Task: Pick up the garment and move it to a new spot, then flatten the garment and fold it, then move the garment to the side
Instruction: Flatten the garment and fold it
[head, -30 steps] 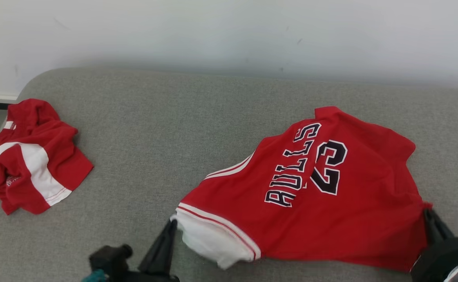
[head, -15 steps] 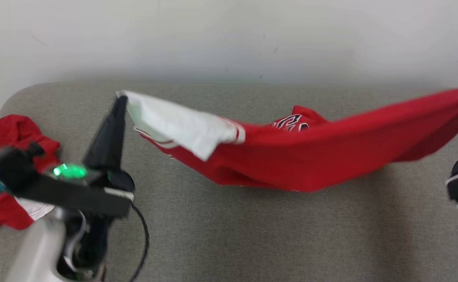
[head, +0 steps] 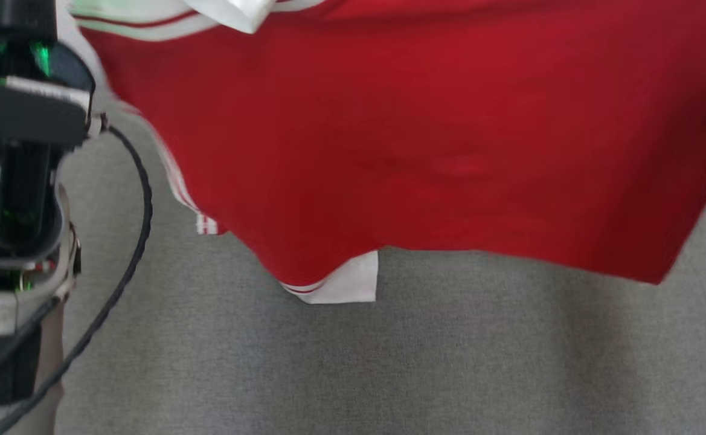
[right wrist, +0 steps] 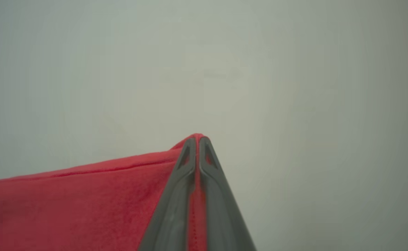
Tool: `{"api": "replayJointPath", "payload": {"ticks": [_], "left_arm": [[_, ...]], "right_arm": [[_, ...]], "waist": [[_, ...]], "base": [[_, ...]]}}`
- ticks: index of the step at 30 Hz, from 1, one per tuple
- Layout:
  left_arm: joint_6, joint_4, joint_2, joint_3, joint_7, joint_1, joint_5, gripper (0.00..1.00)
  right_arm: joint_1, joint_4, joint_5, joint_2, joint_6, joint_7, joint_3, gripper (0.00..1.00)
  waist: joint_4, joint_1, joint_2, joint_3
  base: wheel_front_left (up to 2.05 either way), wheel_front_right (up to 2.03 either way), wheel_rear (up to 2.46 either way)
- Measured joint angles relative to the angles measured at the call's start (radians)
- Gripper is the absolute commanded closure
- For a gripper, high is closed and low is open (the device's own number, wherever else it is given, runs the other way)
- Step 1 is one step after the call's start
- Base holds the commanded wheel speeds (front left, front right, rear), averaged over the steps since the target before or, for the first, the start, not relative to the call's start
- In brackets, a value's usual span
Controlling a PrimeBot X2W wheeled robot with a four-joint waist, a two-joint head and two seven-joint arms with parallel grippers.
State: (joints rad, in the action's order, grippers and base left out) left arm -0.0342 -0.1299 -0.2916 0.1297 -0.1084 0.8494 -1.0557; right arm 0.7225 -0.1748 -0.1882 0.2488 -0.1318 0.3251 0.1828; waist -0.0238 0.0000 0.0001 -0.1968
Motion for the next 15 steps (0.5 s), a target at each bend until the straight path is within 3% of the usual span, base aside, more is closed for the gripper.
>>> {"api": "replayJointPath", "payload": {"ticks": [5,8,12,14,15], "left_arm": [[-0.013,0.074,-0.002,0.017,-0.001,0.108,0.041,1.0],[-0.026,0.199,-0.024,0.018,0.074,0.299,0.151,1.0],[-0.001,0.284,-0.055,0.043,0.151,0.457,0.266,1.0],[0.029,0.308,-0.05,0.07,0.202,0.56,0.315,1.0],[0.142,0.291,0.009,0.14,0.321,0.772,0.346,1.0]], "right_arm": [[0.092,0.123,-0.007,-0.001,0.0,-0.003,-0.055,1.0],[0.248,0.257,0.042,-0.013,0.0,-0.07,-0.119,1.0],[0.39,0.363,0.109,-0.053,0.0,-0.182,-0.122,1.0],[0.469,0.419,0.165,-0.085,0.0,-0.266,-0.102,1.0],[0.609,0.481,0.298,-0.123,0.0,-0.455,-0.021,1.0]], "waist": [[-0.013,0.0001,0.0,-0.064],[-0.025,0.0002,0.0001,-0.146],[-0.039,0.0003,0.0001,-0.209],[-0.052,0.0004,0.0002,-0.246],[-0.09,0.0003,0.0001,-0.313]], "base": [[0.0,0.0,0.0],[0.0,0.0,0.0],[0.0,0.0,0.0],[0.0,0.0,0.0],[0.0,0.0,0.0]]}}
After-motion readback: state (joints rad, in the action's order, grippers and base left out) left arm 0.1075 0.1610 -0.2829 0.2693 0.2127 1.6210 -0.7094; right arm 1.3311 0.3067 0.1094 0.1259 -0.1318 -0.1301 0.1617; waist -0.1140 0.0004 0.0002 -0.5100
